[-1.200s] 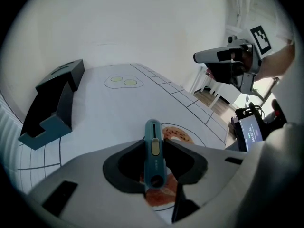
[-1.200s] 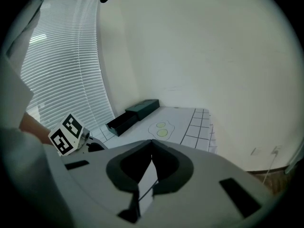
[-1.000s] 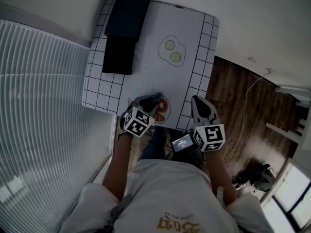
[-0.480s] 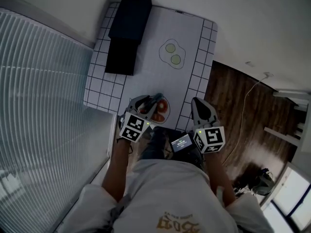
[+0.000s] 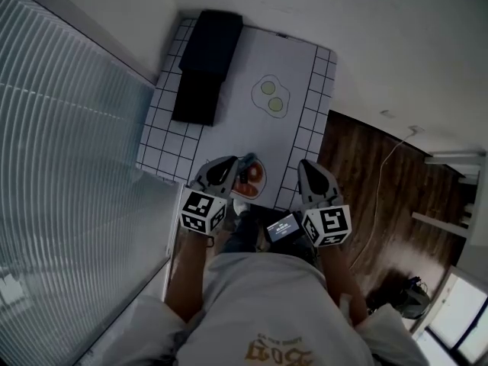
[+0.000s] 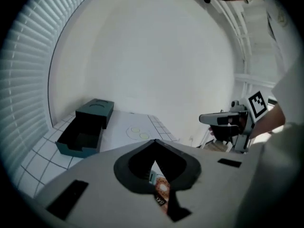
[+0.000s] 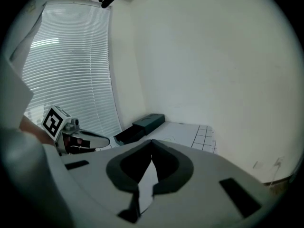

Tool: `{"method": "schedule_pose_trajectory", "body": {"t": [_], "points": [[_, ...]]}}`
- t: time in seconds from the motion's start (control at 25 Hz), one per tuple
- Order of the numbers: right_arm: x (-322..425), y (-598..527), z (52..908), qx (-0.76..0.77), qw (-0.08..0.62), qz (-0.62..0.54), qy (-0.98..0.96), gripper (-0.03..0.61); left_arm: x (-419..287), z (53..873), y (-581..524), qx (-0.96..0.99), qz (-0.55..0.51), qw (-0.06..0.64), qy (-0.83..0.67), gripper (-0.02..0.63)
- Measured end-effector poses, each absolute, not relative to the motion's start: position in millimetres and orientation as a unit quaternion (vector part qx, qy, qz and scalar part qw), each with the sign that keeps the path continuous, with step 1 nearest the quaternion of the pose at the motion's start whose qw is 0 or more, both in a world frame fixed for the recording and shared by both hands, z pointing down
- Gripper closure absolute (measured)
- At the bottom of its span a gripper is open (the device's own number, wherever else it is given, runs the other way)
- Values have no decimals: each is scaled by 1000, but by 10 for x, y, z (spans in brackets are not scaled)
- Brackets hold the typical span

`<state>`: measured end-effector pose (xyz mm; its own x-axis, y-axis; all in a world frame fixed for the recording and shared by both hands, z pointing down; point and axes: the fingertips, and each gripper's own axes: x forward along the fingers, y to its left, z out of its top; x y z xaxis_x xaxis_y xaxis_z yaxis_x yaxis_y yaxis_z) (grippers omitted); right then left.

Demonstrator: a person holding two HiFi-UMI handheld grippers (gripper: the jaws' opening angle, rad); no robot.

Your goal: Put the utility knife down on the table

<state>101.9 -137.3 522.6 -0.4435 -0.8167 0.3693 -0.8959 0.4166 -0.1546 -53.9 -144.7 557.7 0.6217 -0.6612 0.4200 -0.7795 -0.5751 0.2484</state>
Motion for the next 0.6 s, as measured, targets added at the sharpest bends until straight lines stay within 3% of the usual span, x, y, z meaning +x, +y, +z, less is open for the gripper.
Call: {"method": "schedule_pose_trajectory", "body": {"t": [0.6], "points": [[972,-1332,4587,516,60,119,-846,572,-560,4520,-1398,881,75,104,-455,606]]}}
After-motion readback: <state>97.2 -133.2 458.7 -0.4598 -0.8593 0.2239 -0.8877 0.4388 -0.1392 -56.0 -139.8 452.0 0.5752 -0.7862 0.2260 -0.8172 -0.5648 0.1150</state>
